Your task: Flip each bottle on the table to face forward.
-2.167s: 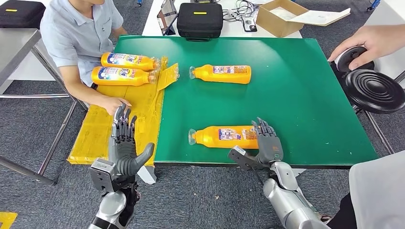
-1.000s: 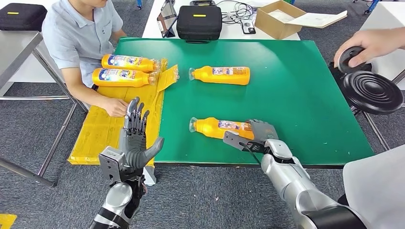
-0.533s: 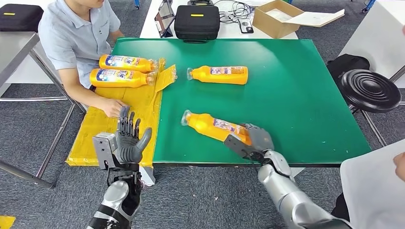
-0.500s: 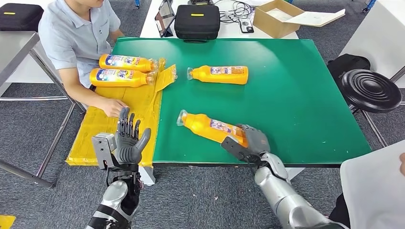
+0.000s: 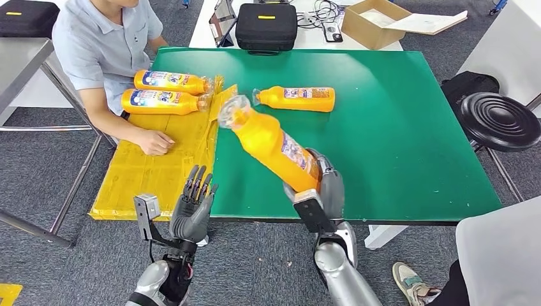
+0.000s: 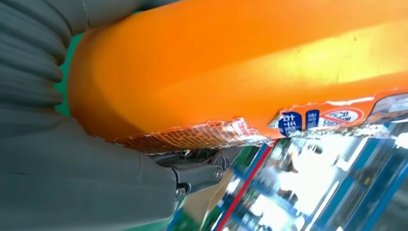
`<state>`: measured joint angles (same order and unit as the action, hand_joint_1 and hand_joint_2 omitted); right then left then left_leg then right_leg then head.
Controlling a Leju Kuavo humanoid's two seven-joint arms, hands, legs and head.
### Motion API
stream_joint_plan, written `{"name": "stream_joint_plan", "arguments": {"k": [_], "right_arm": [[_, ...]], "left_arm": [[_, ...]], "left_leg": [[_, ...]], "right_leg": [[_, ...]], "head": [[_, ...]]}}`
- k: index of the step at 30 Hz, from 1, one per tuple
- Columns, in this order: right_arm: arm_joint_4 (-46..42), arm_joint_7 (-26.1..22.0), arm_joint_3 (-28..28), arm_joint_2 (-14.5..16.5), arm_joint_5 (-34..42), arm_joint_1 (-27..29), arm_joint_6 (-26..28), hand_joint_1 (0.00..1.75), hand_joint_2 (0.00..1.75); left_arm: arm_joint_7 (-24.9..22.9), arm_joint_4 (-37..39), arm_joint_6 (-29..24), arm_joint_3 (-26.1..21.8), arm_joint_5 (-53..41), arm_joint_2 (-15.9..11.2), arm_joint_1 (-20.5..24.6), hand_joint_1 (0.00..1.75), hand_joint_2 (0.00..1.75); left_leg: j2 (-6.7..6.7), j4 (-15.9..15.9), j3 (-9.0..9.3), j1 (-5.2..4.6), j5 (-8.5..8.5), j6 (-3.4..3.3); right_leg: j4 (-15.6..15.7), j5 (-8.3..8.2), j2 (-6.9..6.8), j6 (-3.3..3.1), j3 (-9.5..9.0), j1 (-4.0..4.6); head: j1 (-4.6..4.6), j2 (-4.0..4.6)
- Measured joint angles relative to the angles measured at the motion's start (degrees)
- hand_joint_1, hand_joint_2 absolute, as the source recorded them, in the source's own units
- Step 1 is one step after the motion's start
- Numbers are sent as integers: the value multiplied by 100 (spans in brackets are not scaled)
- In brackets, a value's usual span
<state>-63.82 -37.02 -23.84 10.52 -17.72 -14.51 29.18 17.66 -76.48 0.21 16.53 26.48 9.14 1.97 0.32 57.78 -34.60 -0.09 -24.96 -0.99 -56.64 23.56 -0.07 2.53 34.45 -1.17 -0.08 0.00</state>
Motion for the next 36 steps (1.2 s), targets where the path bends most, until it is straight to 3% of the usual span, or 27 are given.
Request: {"name": "stream_joint_plan", "arguments": {"k": [9,15,25,29,34,35,36], "right_arm": [[198,140,-809,-6,-415,-76,-971,175,175],[516,212,-1208,1,-634,-178,-1433,175,175],[829,212,-1548,10,-799,-327,-1434,175,175],[884,238,-1619,12,-797,-379,-1450,175,175],[918,273,-1647,11,-793,-403,-1451,171,175],[925,277,-1649,10,-791,-406,-1451,157,175],[930,279,-1650,10,-788,-409,-1451,113,175]], "left_arm": [[357,-466,221,370,-451,-63,-154,0,175],[616,-635,-77,470,-949,-67,-183,0,175],[532,-681,-123,498,-819,-66,-225,3,175],[514,-647,-193,499,-794,-66,-210,175,175],[514,-544,-243,502,-816,-66,-161,175,175],[514,-524,-248,502,-816,-66,-150,175,175],[511,-506,-249,502,-811,-66,-139,175,175]], "left_leg": [[2,0,0,2,3,2],[0,0,-1,1,2,1],[-2,0,-1,1,2,1],[-2,0,0,1,2,1],[-3,0,-1,1,2,2],[-3,0,-1,1,2,2],[-2,0,-1,1,2,2]], "right_leg": [[-1,0,-1,0,0,2],[-1,0,-1,0,1,0],[0,0,0,0,2,1],[0,0,0,0,3,1],[-1,0,0,0,4,1],[0,0,0,0,4,1],[0,0,0,0,4,1]], "head": [[0,0],[1,0],[1,0],[1,0],[1,0],[2,0],[2,0]]}}
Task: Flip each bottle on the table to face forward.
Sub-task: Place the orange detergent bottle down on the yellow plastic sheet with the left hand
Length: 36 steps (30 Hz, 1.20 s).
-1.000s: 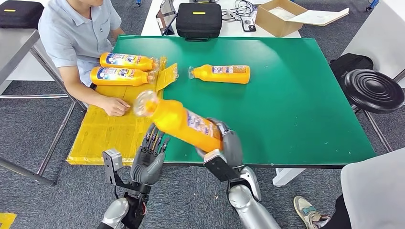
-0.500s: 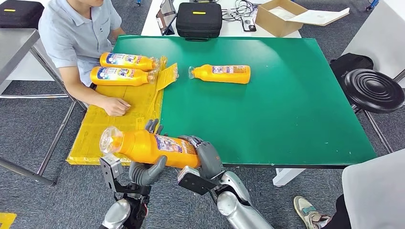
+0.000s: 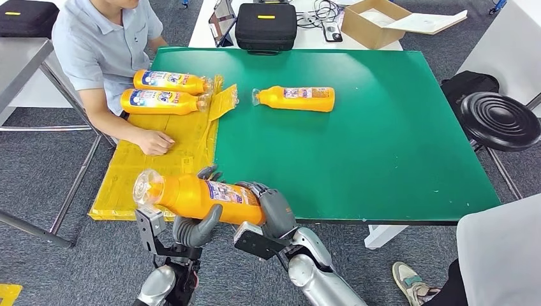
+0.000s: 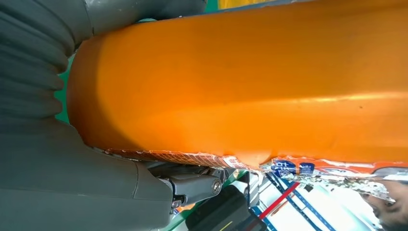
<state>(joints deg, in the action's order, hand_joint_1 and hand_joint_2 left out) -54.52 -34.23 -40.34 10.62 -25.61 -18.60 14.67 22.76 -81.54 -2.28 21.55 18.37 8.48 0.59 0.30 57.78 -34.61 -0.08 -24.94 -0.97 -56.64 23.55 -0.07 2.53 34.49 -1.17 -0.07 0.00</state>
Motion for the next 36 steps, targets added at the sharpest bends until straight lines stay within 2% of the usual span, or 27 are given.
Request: {"name": "stream_joint_plan", "arguments": {"k": [2,3,6,11,14,19,27,32,36], "right_arm": [[9,2,-3,0,12,-4,-8,29,175],[12,-7,-16,1,19,-5,-26,0,131],[14,-52,-101,9,67,-2,-122,0,0],[1,-85,-226,11,139,-4,-260,0,0],[-25,-121,-283,13,169,23,-256,0,0],[-165,-212,-333,32,176,171,-50,0,0],[-510,-289,-418,39,218,302,-15,0,0],[-596,-397,-438,40,257,345,227,0,0],[-709,-510,-405,39,333,361,483,0,0]], "left_arm": [[-22,45,3,0,38,0,37,175,175],[-44,73,14,-1,82,0,65,175,175],[-114,162,111,-19,281,0,140,175,175],[-154,246,261,-102,550,0,178,175,175],[-230,276,156,-154,619,5,187,175,175],[-312,356,-270,-175,348,9,283,175,175],[-356,656,-797,-242,-15,-22,643,175,175],[-346,1031,-1221,-400,-334,-93,1019,175,175],[-131,1356,-1876,-596,-1021,-238,1350,175,175]], "left_leg": [[0,0,0,0,0,0],[0,0,0,0,0,0],[-1,0,1,0,0,0],[-2,0,1,1,0,0],[-1,0,1,1,0,0],[1,0,-1,0,0,0],[0,0,1,1,1,0],[0,0,0,2,2,0],[-2,0,1,2,3,0]], "right_leg": [[0,0,0,0,0,0],[0,0,0,0,0,0],[0,0,0,0,0,0],[0,0,1,0,0,1],[0,0,0,0,1,1],[0,0,0,0,2,0],[0,-1,0,0,1,1],[-2,-1,0,0,0,3],[-2,-1,0,0,1,2]], "head": [[0,0],[0,0],[-1,0],[-1,0],[-1,0],[-1,0],[-2,0],[0,0],[-1,0]]}}
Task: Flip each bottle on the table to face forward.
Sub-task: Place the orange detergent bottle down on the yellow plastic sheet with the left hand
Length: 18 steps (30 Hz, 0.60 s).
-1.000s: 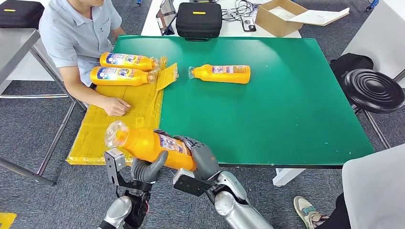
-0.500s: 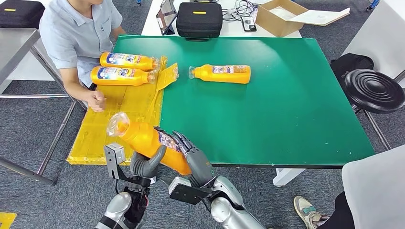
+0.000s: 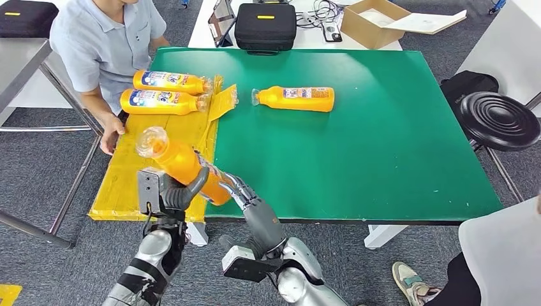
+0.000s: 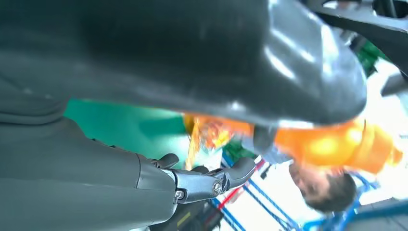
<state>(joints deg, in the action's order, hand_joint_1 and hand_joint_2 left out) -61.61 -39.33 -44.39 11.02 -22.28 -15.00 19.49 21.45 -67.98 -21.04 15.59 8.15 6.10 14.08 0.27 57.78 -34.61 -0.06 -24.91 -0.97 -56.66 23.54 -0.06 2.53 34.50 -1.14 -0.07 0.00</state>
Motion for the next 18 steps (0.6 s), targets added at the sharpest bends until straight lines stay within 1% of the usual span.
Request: {"name": "stream_joint_plan", "arguments": {"k": [4,6,8,10,13,18], "right_arm": [[-232,-50,44,0,8,5,82,0,0],[-359,-59,46,1,8,7,75,0,0],[-476,-63,46,2,7,11,47,0,0],[-567,-64,42,3,7,17,12,0,0],[-676,-64,5,7,35,29,-36,0,0],[-875,-65,-157,2,207,34,-97,0,0]], "left_arm": [[270,216,-988,-69,-1260,-87,256,175,175],[290,359,-1408,-70,-2023,-105,393,175,175],[255,543,-1696,-69,-2761,-111,553,175,175],[154,746,-1801,-80,-3407,-117,721,175,175],[-126,1087,-1857,-162,-4577,-122,973,175,175],[-894,1876,-1872,-350,-6487,-135,1467,175,175]], "left_leg": [[7,0,-1,0,1,0],[5,0,-1,-1,1,-1],[3,0,-2,-2,1,-1],[4,0,-1,-2,1,-1],[4,0,-1,-2,2,-1],[2,0,0,-1,3,0]], "right_leg": [[0,0,-3,0,-1,0],[0,0,-2,0,-1,-1],[0,0,-1,0,-1,-2],[0,0,-1,0,-1,-3],[0,-1,-1,1,-1,-2],[-1,-1,-1,1,-1,0]], "head": [[1,0],[1,0],[1,0],[1,0],[1,0],[0,0]]}}
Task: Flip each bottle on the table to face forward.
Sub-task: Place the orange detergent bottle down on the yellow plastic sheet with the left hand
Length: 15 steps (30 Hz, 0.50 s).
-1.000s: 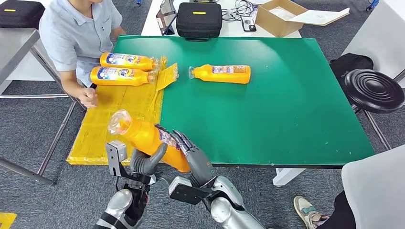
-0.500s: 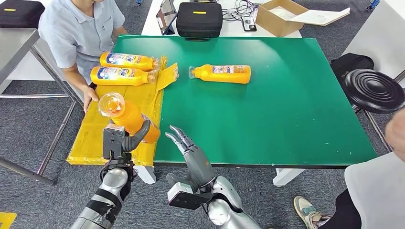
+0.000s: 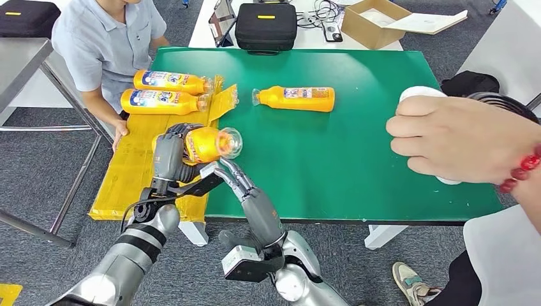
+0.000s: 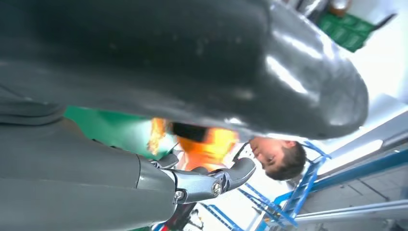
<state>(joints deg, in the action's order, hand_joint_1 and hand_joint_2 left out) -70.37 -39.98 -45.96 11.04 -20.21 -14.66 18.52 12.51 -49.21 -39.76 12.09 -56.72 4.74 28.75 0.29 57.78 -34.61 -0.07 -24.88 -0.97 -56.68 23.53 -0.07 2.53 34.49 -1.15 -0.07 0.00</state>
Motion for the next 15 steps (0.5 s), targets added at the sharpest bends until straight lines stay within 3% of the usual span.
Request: {"name": "stream_joint_plan", "arguments": {"k": [9,15], "right_arm": [[-211,-2,-228,-2,140,5,-89,0,0],[-430,-2,-522,-2,201,24,-273,0,0]], "left_arm": [[-510,1076,4,-133,-659,-45,516,175,175],[-1010,2009,468,-320,-446,-57,967,175,175]], "left_leg": [[0,0,-3,1,0,0],[-1,0,-3,1,0,0]], "right_leg": [[-2,1,0,0,2,0],[-1,0,1,0,1,1]], "head": [[1,0],[0,0]]}}
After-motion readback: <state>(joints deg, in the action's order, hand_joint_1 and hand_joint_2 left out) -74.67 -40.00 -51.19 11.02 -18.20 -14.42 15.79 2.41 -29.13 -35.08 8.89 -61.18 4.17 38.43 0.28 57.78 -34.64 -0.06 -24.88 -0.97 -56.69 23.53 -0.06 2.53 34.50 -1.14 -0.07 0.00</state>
